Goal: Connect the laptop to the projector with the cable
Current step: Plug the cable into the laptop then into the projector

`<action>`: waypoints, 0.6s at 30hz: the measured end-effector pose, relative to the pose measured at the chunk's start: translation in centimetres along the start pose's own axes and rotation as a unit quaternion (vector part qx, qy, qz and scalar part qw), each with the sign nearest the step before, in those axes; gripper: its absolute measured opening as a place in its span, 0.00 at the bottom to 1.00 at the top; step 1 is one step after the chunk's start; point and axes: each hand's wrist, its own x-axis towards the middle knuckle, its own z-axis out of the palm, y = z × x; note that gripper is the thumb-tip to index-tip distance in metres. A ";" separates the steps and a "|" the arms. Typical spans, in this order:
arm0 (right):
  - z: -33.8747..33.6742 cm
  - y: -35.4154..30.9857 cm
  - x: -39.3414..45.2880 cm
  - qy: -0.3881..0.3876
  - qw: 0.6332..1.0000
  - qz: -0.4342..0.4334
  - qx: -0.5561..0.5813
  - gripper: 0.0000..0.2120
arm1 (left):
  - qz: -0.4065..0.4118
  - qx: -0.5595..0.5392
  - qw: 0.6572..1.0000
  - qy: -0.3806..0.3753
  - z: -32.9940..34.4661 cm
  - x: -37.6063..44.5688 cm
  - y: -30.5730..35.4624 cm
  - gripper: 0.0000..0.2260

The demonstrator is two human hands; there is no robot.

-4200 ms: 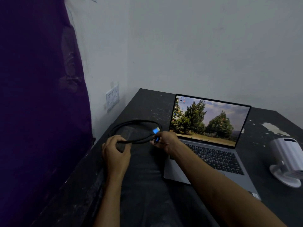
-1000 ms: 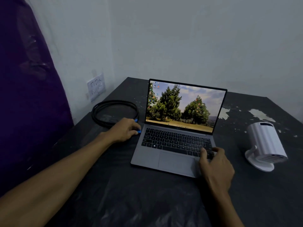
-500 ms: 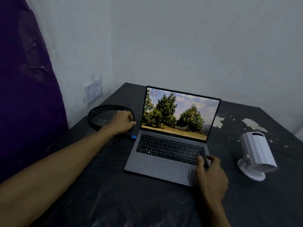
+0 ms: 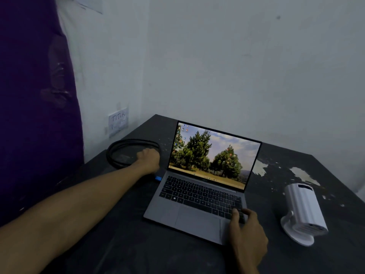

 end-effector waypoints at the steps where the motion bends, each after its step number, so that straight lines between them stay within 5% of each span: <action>1: 0.0 0.0 0.0 0.000 1.000 0.000 -0.003 0.18 | -0.007 -0.019 1.000 0.019 -0.6 -0.1 -0.3 0.21; 6: -0.2 0.0 0.1 -0.009 1.000 -0.002 -0.012 0.18 | -0.030 -0.171 0.975 0.141 -6.1 -1.2 -3.1 0.15; 10: -0.1 -0.1 -0.3 -0.015 0.999 -0.024 -0.041 0.20 | -0.035 -0.367 0.916 0.158 -11.9 -2.9 -5.6 0.10; 13: 0.0 -0.8 -1.1 0.017 0.993 -0.092 -0.065 0.21 | -0.039 -0.610 0.787 0.084 -15.3 -5.3 -6.4 0.11; 18: -0.3 -5.9 -4.6 -0.003 0.941 -0.319 0.109 0.25 | 0.006 -0.777 0.627 -0.063 -16.2 -9.4 -7.3 0.13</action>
